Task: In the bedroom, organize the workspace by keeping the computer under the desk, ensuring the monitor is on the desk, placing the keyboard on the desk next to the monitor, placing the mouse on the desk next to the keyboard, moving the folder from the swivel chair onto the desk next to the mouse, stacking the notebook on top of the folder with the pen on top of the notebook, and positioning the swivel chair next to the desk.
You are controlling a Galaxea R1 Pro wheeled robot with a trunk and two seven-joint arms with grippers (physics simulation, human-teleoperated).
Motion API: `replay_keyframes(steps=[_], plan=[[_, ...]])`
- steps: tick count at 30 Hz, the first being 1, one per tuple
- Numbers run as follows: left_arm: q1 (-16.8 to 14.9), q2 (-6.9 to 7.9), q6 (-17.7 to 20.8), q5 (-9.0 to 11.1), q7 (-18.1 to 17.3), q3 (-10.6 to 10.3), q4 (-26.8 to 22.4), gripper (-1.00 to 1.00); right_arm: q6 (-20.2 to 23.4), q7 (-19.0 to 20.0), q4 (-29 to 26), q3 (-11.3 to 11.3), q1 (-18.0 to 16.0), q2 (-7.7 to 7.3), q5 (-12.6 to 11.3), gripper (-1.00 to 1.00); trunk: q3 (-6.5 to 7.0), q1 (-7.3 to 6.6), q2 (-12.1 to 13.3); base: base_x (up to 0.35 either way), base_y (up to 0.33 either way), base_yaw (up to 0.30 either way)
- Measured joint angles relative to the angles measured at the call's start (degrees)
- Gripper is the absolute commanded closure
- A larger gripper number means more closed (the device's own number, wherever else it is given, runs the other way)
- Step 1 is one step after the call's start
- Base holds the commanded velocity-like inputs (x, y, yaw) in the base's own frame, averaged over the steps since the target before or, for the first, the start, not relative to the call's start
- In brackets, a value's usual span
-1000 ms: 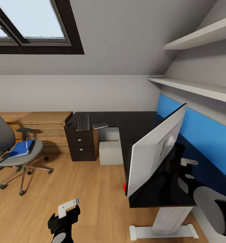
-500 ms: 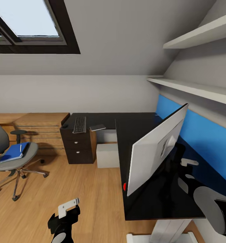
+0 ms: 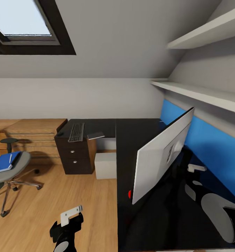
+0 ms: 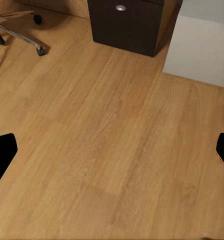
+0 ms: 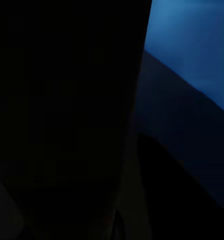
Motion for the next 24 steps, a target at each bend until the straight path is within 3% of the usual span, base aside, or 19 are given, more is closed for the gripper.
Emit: replay_keyframes(steps=[12,24], plan=[[0.0,0.00,0.0,0.0,0.0,0.0,0.0,-1.00,0.0,0.0,0.0,0.1,0.0,0.00,0.0,1.00,0.00,0.01,0.0,0.164,-0.261,0.000],[0.0,-0.01,0.0,0.0,0.0,0.0,0.0,-1.00,0.1,0.0,0.0,0.0,0.0,-0.02,0.0,1.00,0.00,0.02,0.0,0.009,-0.019,0.000]])
